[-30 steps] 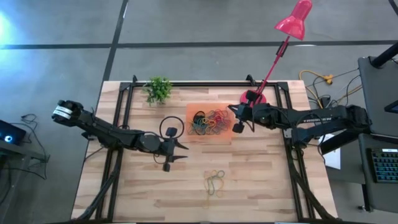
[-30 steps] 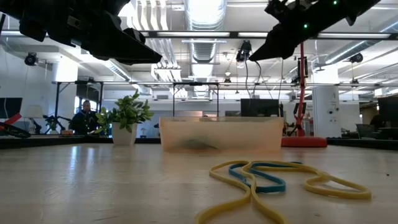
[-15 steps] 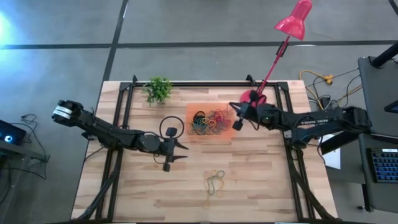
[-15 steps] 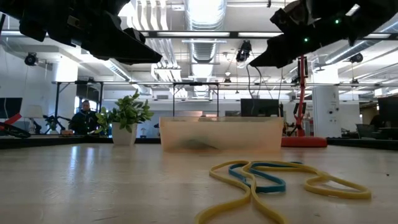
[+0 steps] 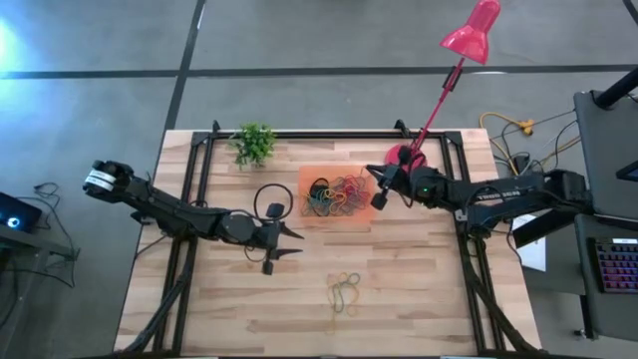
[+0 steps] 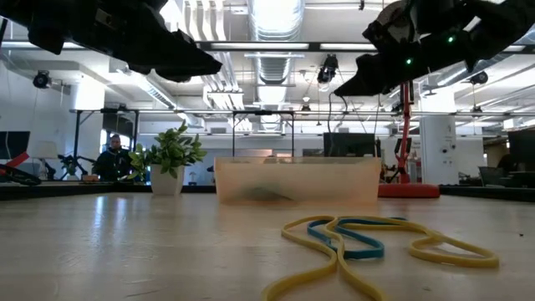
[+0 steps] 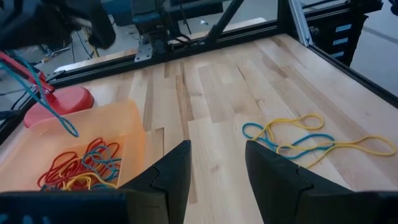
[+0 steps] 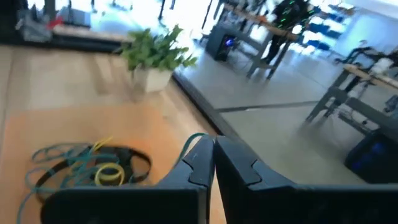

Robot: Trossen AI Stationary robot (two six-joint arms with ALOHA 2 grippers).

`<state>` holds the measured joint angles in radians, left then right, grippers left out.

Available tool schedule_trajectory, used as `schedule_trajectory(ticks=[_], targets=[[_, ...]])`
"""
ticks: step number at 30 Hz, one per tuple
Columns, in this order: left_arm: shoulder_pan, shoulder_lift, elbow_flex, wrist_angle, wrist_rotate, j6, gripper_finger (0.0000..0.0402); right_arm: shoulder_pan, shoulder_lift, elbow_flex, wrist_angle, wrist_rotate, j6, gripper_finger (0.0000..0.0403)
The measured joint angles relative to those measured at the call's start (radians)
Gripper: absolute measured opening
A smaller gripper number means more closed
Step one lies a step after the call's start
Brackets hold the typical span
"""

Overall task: Pick and place rubber bands into bin
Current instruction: Put the right blue rubber band into the bin

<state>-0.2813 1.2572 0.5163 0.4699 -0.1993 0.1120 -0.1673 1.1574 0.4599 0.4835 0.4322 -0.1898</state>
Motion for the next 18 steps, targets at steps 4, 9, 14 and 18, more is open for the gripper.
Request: schedule_trajectory(ticks=[4, 9, 14, 18], targets=[[0.000, 0.000, 0.000, 0.011, 0.000, 0.000, 0.0137, 0.000, 0.078, 0.013, 0.017, -0.031, -0.013, 0.0008], [0.000, 0.000, 0.000, 0.014, 0.000, -0.001, 0.0137, -0.007, 0.173, 0.060, 0.028, -0.032, -0.027, 0.0008], [0.000, 0.000, 0.000, 0.012, 0.000, -0.001, 0.0137, -0.018, 0.241, 0.111, 0.029, -0.033, -0.035, 0.0009], [0.000, 0.000, -0.008, 0.011, 0.000, -0.001, 0.0137, -0.018, 0.283, 0.141, 0.023, -0.093, -0.058, 0.0024]])
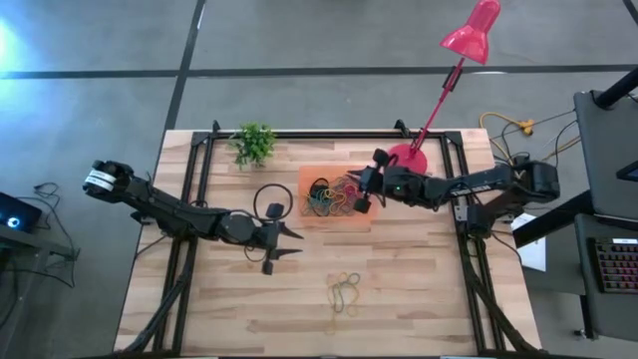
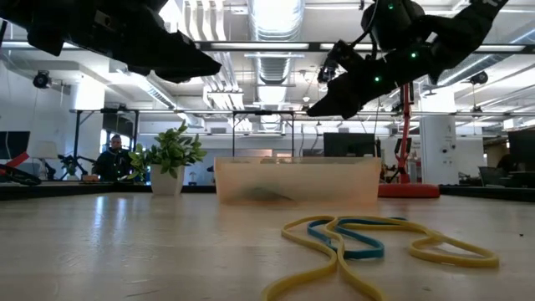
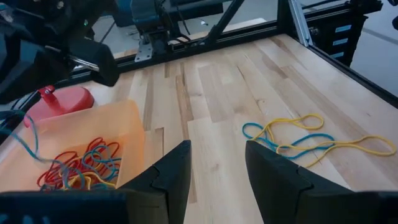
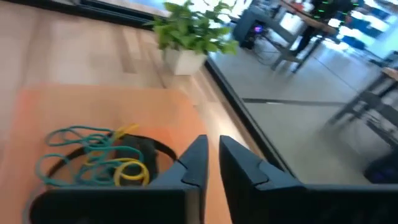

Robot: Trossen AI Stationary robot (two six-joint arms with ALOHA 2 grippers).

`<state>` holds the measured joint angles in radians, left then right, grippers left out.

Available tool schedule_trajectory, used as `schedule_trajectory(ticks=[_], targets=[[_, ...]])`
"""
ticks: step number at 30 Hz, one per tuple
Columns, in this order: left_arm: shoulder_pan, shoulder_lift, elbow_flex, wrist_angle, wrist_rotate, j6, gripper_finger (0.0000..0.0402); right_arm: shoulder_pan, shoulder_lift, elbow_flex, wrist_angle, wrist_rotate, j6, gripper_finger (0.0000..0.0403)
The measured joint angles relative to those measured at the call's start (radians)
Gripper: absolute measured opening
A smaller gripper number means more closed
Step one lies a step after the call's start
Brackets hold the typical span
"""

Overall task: Pick and place rubber bands into bin
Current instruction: Put the right blue rubber band into the bin, then put the left yellow rubber band into the bin

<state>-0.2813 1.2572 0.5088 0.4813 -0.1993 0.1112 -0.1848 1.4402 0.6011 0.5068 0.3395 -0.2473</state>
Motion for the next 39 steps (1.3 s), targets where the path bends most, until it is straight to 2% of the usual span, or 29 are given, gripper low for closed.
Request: schedule_trajectory(ticks=[4, 12, 16, 22, 27, 33, 39], targets=[[0.000, 0.000, -0.008, 0.002, 0.000, 0.000, 0.0137, -0.007, 0.030, 0.017, -0.001, -0.051, 0.004, 0.0058], [0.000, 0.000, -0.009, 0.009, 0.000, -0.001, 0.0137, -0.016, 0.043, 0.027, -0.005, -0.052, 0.019, 0.0141], [0.000, 0.000, -0.005, 0.009, 0.071, -0.003, 0.0137, 0.010, 0.001, 0.027, -0.010, -0.099, -0.055, 0.0161], [-0.001, 0.000, -0.003, 0.020, 0.167, -0.002, 0.0137, 0.081, -0.103, 0.027, -0.071, -0.115, -0.112, 0.0166], [-0.002, 0.052, 0.011, 0.016, 0.193, -0.001, 0.0137, 0.158, -0.209, 0.027, -0.236, -0.133, -0.053, 0.0165], [-0.002, 0.233, 0.092, 0.016, 0.269, 0.000, 0.0137, 0.253, -0.304, 0.025, -0.439, -0.214, 0.084, 0.0154], [-0.008, 0.424, 0.224, 0.004, 0.285, 0.004, 0.0137, 0.370, -0.327, 0.023, -0.481, -0.219, 0.141, 0.0140]])
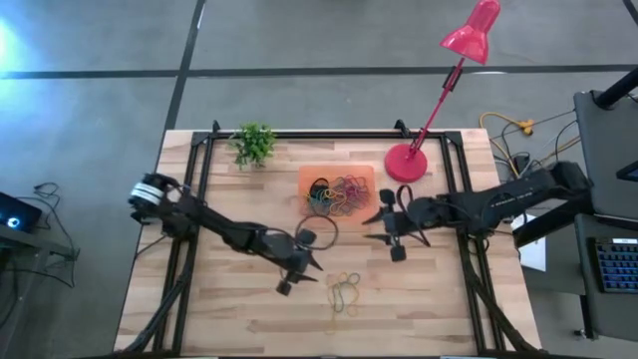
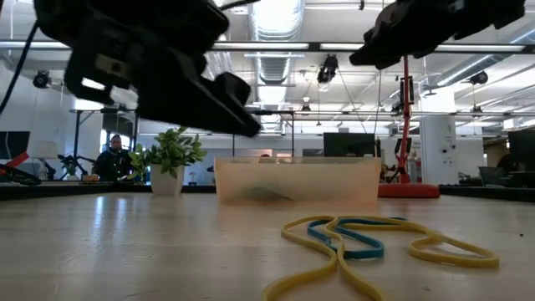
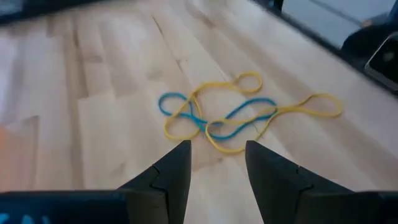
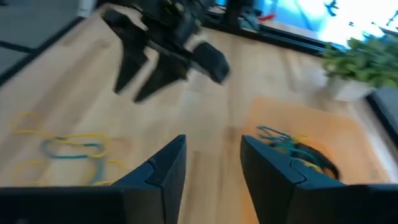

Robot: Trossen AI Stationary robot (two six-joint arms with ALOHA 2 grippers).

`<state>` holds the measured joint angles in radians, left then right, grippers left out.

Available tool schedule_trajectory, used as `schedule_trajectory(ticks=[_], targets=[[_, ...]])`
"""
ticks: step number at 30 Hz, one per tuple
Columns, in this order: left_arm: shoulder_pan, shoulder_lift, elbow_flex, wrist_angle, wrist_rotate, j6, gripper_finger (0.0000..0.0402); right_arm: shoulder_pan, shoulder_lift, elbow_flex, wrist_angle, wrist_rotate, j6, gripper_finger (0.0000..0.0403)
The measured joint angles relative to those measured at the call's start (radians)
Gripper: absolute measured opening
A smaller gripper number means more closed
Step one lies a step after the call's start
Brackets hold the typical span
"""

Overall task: Pick and place rubber bands into bin
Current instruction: Put the left yellow rubber band into the bin

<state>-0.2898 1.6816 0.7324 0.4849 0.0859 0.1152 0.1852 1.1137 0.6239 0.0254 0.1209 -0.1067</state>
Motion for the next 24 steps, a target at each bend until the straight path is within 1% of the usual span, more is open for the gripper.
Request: schedule_trajectory(ticks=[7, 12, 18, 24], targets=[[-0.007, 0.164, 0.134, -0.007, 0.032, 0.001, 0.0137, 0.130, 0.000, -0.008, -0.001, 0.001, 0.067, 0.0127], [-0.007, 0.234, 0.194, -0.018, 0.033, -0.003, 0.0137, 0.207, 0.000, -0.019, 0.001, 0.010, 0.102, 0.0117], [-0.005, 0.267, 0.239, -0.025, 0.032, -0.006, 0.0137, 0.250, 0.001, -0.029, 0.001, 0.014, 0.137, 0.0104], [-0.004, 0.316, 0.258, -0.025, 0.031, -0.032, 0.0137, 0.251, 0.001, -0.030, 0.010, 0.017, 0.137, 0.0092]])
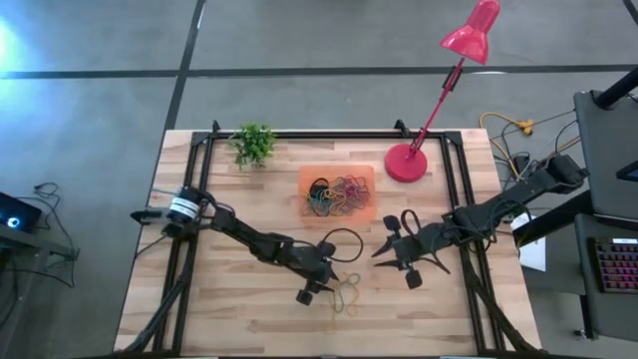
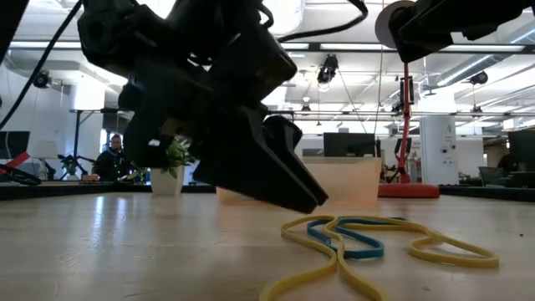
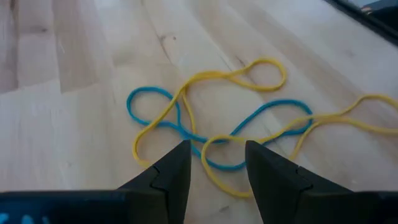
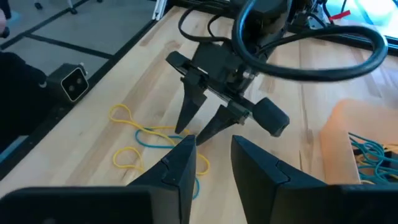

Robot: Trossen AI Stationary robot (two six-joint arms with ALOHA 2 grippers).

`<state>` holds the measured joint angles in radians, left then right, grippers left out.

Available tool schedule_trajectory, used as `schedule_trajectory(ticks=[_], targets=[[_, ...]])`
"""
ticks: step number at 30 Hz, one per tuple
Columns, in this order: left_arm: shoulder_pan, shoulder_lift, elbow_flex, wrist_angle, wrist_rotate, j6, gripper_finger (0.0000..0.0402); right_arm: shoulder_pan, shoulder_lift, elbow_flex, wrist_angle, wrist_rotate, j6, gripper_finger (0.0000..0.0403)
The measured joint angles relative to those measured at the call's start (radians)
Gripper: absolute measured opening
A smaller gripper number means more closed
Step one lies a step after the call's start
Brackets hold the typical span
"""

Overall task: Pick and place rubber bands into bin
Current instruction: Put the left yellow rubber band into the bin

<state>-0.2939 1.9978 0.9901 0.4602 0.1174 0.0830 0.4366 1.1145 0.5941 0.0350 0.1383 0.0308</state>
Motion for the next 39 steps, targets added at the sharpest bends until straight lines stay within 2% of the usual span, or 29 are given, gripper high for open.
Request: schedule_trajectory(ticks=[19, 23, 31, 39], targets=[[0.013, 0.019, -0.003, -0.044, -0.014, -0.062, 0.0134, 0.000, 0.000, 0.000, 0.001, 0.000, -0.002, 0.0068], [0.013, 0.019, -0.003, -0.046, -0.013, -0.074, 0.0107, 0.000, 0.000, 0.000, 0.001, 0.000, 0.001, 0.0070], [0.011, 0.018, -0.004, -0.048, -0.007, -0.077, 0.0012, 0.000, 0.000, 0.000, 0.001, 0.001, 0.004, 0.0068], [0.011, 0.019, -0.007, -0.025, -0.022, -0.071, 0.0001, 0.000, 0.000, 0.000, 0.001, 0.002, 0.004, 0.0063]])
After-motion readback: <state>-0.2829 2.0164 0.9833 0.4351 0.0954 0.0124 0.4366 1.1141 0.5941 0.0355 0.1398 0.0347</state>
